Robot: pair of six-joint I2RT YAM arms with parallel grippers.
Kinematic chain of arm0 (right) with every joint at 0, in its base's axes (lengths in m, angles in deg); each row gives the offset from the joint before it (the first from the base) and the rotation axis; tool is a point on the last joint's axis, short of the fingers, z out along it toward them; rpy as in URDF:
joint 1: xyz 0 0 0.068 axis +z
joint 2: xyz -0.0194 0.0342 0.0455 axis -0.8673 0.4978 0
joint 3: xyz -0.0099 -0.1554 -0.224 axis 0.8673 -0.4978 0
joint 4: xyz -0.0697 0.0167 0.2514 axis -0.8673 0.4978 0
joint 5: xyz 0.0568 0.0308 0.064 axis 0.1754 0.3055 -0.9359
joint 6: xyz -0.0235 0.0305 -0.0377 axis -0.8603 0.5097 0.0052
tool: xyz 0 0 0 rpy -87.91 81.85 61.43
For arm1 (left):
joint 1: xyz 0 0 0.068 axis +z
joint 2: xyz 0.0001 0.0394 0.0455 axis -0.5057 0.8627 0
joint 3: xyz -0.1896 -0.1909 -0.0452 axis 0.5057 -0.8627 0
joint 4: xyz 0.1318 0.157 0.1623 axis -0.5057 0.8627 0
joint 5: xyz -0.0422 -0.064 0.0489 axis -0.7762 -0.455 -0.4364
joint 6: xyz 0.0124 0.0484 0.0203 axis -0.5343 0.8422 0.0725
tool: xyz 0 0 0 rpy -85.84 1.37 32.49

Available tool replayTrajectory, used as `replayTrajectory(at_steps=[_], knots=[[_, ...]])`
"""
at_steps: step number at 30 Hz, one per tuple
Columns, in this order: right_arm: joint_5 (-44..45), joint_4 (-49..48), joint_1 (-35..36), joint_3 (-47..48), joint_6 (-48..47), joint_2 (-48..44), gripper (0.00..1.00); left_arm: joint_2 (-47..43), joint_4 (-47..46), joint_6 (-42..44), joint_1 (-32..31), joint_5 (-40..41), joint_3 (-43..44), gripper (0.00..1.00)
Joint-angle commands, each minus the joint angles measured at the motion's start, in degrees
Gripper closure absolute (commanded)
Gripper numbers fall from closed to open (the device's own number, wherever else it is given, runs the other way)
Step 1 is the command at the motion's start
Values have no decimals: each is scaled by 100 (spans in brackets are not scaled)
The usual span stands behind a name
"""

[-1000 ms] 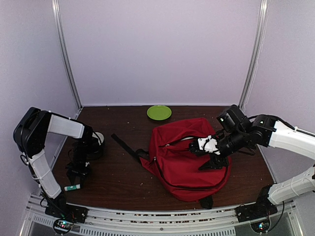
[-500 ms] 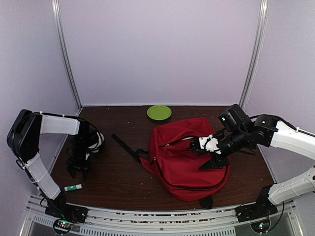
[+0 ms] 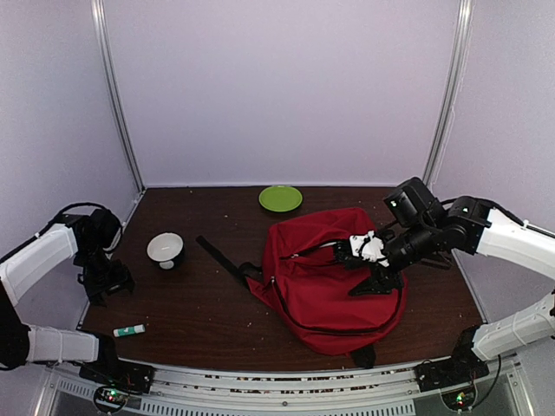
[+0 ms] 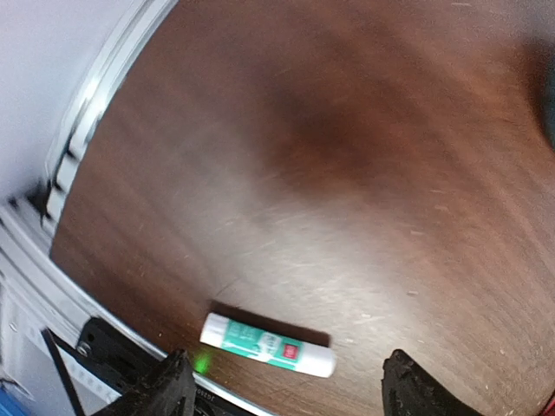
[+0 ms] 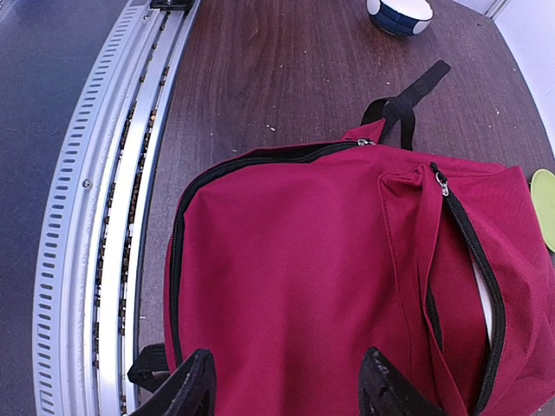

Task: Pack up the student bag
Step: Adjust the glue stick at the corner of the board, then grab the glue stick at the corner of the board.

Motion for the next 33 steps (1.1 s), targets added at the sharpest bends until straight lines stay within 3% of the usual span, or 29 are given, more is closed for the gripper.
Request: replayTrajectory(at_steps=[1,11,21,25,29,33], knots=[[-32,-33,-1,-74,-17,-169,43,-458,-217,-516,774,-525,-710,22],[25,1,0,-44,-68,-230,43,-144,-949,-697,1049,-1289,-1607,20],[92,-43,4,-88,-99,-209,43,32,-1887,-633,884,-2254,-1803,32],[104,-35,-3,-85,-117,-140,43,507,-2163,-696,587,-2302,-1661,33],[116,-17,4,-107,-105,-162,43,609,-2478,-1120,576,-2157,-1780,41],[190,-61,-2,-200,-78,-275,43,632,-2462,-1332,630,-1970,-1740,41]])
